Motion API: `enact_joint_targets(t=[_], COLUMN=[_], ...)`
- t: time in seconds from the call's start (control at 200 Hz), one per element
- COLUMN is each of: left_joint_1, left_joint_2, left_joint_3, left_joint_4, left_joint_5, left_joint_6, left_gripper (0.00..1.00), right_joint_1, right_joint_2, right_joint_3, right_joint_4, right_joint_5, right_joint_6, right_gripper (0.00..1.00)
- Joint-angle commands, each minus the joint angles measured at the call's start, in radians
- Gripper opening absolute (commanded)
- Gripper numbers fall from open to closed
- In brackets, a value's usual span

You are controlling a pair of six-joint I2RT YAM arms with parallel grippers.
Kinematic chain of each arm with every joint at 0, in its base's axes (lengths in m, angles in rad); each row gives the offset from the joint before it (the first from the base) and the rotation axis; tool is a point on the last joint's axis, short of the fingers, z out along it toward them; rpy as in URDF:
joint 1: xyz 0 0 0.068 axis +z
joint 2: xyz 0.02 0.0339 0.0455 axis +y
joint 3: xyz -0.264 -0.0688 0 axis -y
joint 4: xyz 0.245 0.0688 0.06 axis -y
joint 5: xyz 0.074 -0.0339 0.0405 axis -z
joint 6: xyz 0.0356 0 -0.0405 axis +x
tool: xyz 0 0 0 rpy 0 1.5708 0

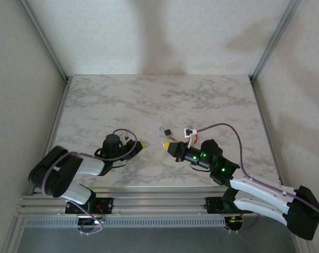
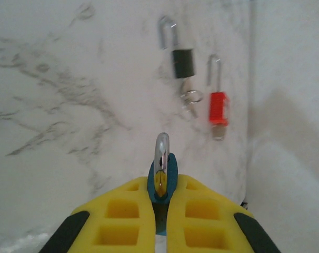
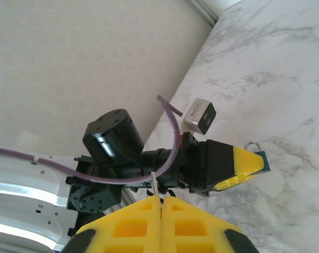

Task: Lock with the key

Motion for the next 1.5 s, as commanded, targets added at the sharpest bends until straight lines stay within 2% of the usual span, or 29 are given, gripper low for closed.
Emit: enact_joint_targets(t=[0.0,0.14,0.25,0.385,0.455,0.636,1.016,1.271,1.397,1.497], left_joint_1=[0.034,0.056,0.069,0.071,0.071,0.071,0.072,0.072,0.072,0.072], left_joint_2=[0.116,0.221,0.244,0.234,0.217,0.178,0.223,0.211,0.211,0.206], left_joint_3=[0.049,0.055,0.076,0.131,0.168,0.228,0.292,0.310,0.311,0.313], left_joint_4=[0.065,0.143,0.100,-0.059,-0.188,-0.398,-0.535,-0.619,-0.630,-0.641], left_joint_5=[0.139,0.187,0.177,0.135,0.089,-0.054,-0.128,-0.203,-0.211,-0.219], left_joint_6=[0.040,0.011,0.040,0.127,0.183,0.252,0.290,0.327,0.331,0.334], left_gripper=[0.00,0.00,0.00,0.00,0.00,0.00,0.00,0.14,0.24,0.28], right_joint_1=[0.007,0.007,0.006,0.007,0.007,0.008,0.007,0.007,0.007,0.008], right_joint_2=[-0.049,-0.087,-0.098,-0.101,-0.101,-0.100,-0.073,-0.067,-0.068,-0.070], right_joint_3=[-0.021,-0.039,-0.051,-0.063,-0.068,-0.073,-0.078,-0.082,-0.084,-0.082], right_joint_4=[-0.102,-0.121,-0.128,-0.128,-0.121,-0.116,-0.091,-0.079,-0.079,-0.079], right_joint_5=[0.039,0.051,0.057,0.060,0.061,0.062,0.044,0.038,0.034,0.030], right_joint_6=[-0.045,-0.046,-0.046,-0.047,-0.045,-0.045,-0.031,-0.024,-0.023,-0.019], right_gripper=[0.00,0.00,0.00,0.00,0.00,0.00,0.00,0.00,0.00,0.00])
